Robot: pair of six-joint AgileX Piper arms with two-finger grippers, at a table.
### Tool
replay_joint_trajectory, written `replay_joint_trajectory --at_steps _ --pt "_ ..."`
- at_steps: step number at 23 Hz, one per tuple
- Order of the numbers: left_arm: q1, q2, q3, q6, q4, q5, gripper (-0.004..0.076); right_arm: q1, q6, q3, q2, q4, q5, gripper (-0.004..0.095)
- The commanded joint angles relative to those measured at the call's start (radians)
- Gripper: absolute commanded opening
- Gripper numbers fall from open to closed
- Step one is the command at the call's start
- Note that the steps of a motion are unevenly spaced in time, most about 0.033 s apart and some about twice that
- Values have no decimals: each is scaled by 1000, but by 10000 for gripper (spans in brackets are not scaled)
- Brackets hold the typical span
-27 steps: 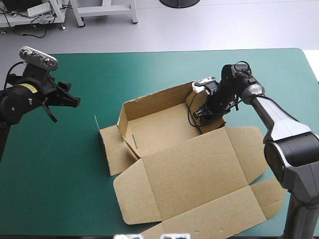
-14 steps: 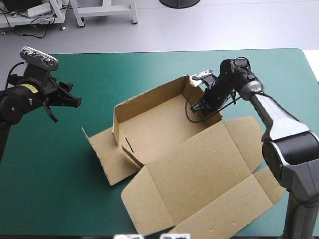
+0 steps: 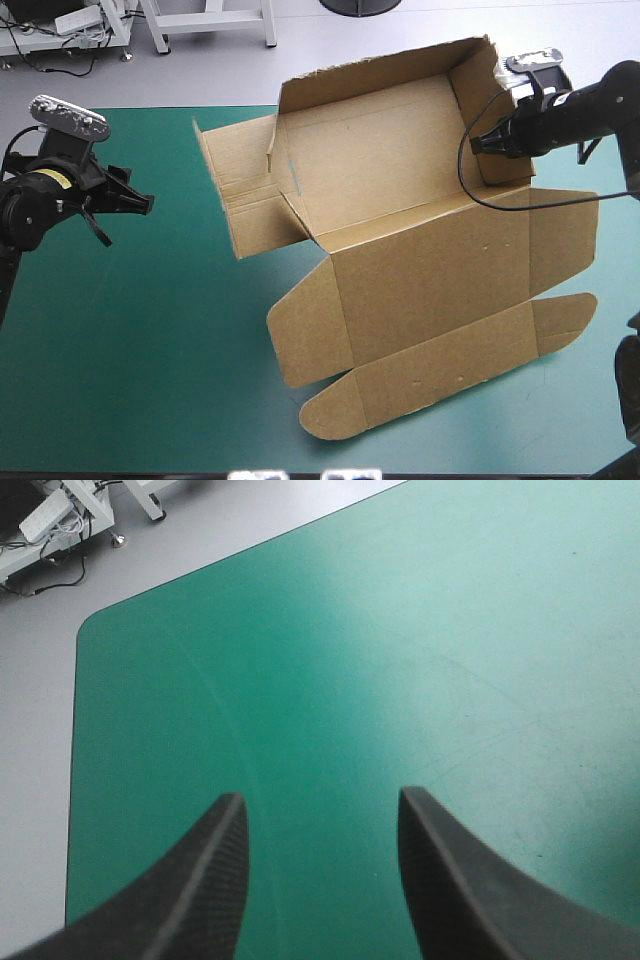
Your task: Fold the box
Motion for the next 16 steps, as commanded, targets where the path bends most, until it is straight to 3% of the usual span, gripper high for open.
replay_joint_trajectory --at_steps 1,5,10,16 --pt "3 -21 -26 -11 -18 -31 344 -6 -6 -34 -135 54 10 -25" --pt "3 -21 -26 -2 -138 -19 430 -6 -10 -34 -206 53 9 -25" --pt "3 -6 -26 120 -404 41 434 -6 -33 -34 -199 155 7 -25" --pt "3 51 -26 246 -644 134 434 -6 -41 -34 -186 171 7 -25"
